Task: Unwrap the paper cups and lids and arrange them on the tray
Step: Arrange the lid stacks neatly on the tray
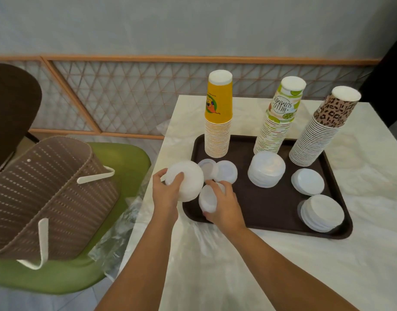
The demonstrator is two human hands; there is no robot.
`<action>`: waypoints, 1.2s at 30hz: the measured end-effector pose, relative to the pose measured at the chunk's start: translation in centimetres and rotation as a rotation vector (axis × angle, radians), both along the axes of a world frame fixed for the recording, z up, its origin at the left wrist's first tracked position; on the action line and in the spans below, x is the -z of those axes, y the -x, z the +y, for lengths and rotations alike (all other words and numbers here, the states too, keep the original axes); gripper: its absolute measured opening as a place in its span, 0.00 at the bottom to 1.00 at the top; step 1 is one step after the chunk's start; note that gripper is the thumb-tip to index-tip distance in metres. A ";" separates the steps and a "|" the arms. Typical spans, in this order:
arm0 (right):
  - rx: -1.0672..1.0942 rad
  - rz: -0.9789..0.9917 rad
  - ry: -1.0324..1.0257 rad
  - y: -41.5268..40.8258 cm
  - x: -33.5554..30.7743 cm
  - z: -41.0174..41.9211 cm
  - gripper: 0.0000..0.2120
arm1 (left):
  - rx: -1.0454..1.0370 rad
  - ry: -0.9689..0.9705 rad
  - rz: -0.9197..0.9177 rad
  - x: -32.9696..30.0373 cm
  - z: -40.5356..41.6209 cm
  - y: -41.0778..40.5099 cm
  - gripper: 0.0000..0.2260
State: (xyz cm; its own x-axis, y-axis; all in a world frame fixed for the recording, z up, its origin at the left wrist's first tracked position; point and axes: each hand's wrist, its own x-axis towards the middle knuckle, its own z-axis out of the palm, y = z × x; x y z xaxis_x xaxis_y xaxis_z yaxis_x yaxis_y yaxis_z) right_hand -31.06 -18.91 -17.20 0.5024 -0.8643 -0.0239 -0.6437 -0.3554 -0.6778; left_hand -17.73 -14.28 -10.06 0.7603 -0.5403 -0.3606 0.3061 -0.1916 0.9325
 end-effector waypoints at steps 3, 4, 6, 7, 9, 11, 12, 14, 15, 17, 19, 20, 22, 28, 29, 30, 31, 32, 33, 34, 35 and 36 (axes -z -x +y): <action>0.011 -0.024 -0.003 0.9 0.1 -0.3 0.40 | 0.036 -0.035 -0.008 0.2 -0.2 0.4 0.18; 0.021 -0.026 -0.006 1.4 0.1 -0.4 0.40 | 0.050 -0.048 -0.014 0.3 -0.3 0.5 0.19; 0.042 -0.025 -0.013 2.5 0.1 -0.7 0.40 | 0.082 -0.087 -0.032 0.6 -0.5 1.0 0.21; 0.053 -0.025 -0.018 3.0 0.1 -0.9 0.40 | 0.099 -0.105 -0.038 0.8 -0.6 1.3 0.22; 0.081 -0.023 -0.021 4.2 0.1 -1.1 0.40 | 0.134 -0.136 -0.034 1.3 -0.9 2.0 0.23; 0.112 -0.023 -0.024 5.3 0.1 -1.4 0.40 | 0.165 -0.174 -0.031 1.9 -1.1 2.7 0.24; 0.129 -0.030 -0.023 5.8 0.1 -1.4 0.40 | 0.177 -0.191 -0.031 2.1 -1.2 3.0 0.24; 0.164 -0.053 -0.020 6.8 0.0 -1.6 0.40 | 0.195 -0.217 -0.029 2.6 -1.3 3.5 0.24; 0.180 -0.063 -0.019 7.2 -0.1 -1.6 0.40 | 0.202 -0.228 -0.032 2.7 -1.3 3.6 0.24; 0.209 -0.073 -0.018 8.0 -0.2 -1.7 0.40 | 0.223 -0.254 -0.048 3.0 -1.4 4.0 0.23; 0.233 -0.078 -0.019 8.8 -0.4 -1.7 0.40 | 0.236 -0.265 -0.048 3.3 -1.5 4.3 0.23; 0.245 -0.078 -0.019 9.1 -0.4 -1.8 0.40 | 0.236 -0.268 -0.042 3.4 -1.4 4.4 0.23; 0.262 -0.067 -0.023 9.7 -0.5 -1.8 0.40 | 0.233 -0.270 -0.038 3.6 -1.3 4.6 0.23; 0.286 -0.017 -0.027 11.0 -0.5 -2.0 0.41 | 0.242 -0.301 -0.171 3.8 -1.0 4.6 0.21; 0.286 -0.019 -0.031 11.1 -0.6 -2.0 0.41 | 0.235 -0.294 -0.182 3.8 -0.9 4.6 0.20; 0.283 -0.020 -0.033 11.1 -0.6 -2.0 0.41 | 0.228 -0.293 -0.198 3.7 -0.8 4.6 0.20; 0.282 -0.018 -0.032 11.1 -0.7 -2.0 0.41 | 0.223 -0.302 -0.230 3.6 -0.8 4.7 0.20; 0.280 -0.012 -0.031 11.1 -0.7 -2.0 0.41 | 0.219 -0.316 -0.276 3.5 -0.7 4.8 0.20; 0.278 -0.007 -0.032 11.2 -0.8 -2.0 0.40 | 0.213 -0.328 -0.328 3.4 -0.7 5.0 0.21; 0.273 -0.004 -0.036 11.2 -0.9 -2.0 0.40 | 0.193 -0.334 -0.381 3.2 -0.8 5.1 0.22; 0.264 -0.001 -0.042 11.2 -0.9 -2.0 0.40 | 0.157 -0.335 -0.435 2.9 -0.8 5.4 0.23; 0.254 0.004 -0.055 11.3 -1.1 -1.9 0.40 | 0.108 -0.325 -0.502 2.5 -0.9 5.8 0.23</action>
State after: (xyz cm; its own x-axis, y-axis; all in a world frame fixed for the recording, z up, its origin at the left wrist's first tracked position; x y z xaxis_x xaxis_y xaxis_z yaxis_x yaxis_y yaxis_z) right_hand -42.41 -20.84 -16.12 0.2693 -0.9600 -0.0761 -0.7100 -0.1445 -0.6893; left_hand -23.55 -15.14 -12.56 0.8273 -0.5462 -0.1312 -0.1934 -0.4963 0.8464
